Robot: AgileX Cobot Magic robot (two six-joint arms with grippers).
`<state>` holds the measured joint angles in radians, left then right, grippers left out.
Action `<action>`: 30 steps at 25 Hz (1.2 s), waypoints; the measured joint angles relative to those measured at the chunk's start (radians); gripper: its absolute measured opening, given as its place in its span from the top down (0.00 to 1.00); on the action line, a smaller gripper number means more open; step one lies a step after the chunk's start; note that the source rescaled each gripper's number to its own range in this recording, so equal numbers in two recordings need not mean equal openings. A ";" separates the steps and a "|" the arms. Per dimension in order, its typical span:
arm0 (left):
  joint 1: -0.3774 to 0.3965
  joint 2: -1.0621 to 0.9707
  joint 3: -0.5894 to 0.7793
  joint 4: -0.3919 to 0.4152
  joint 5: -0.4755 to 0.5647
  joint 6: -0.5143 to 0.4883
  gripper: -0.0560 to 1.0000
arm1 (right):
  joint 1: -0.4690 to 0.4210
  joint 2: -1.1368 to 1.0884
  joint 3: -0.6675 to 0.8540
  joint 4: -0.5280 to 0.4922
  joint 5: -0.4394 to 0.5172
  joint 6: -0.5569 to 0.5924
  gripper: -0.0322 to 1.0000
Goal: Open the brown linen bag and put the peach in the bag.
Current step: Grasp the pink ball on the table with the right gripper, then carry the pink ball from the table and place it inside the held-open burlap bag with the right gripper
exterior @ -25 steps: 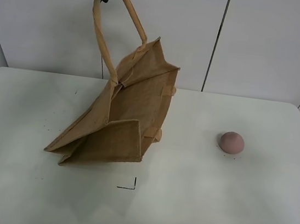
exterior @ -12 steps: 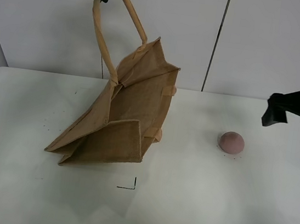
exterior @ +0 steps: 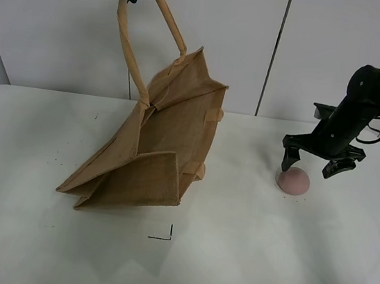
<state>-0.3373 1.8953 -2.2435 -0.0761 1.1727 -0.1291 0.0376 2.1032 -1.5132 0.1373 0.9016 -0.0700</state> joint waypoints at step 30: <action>0.000 0.000 0.000 0.000 0.000 0.000 0.95 | 0.038 0.081 -0.428 0.200 0.197 -0.150 0.97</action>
<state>-0.3373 1.8953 -2.2435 -0.0761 1.1727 -0.1291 0.0755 2.1838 -1.9411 0.3377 1.0985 -0.2197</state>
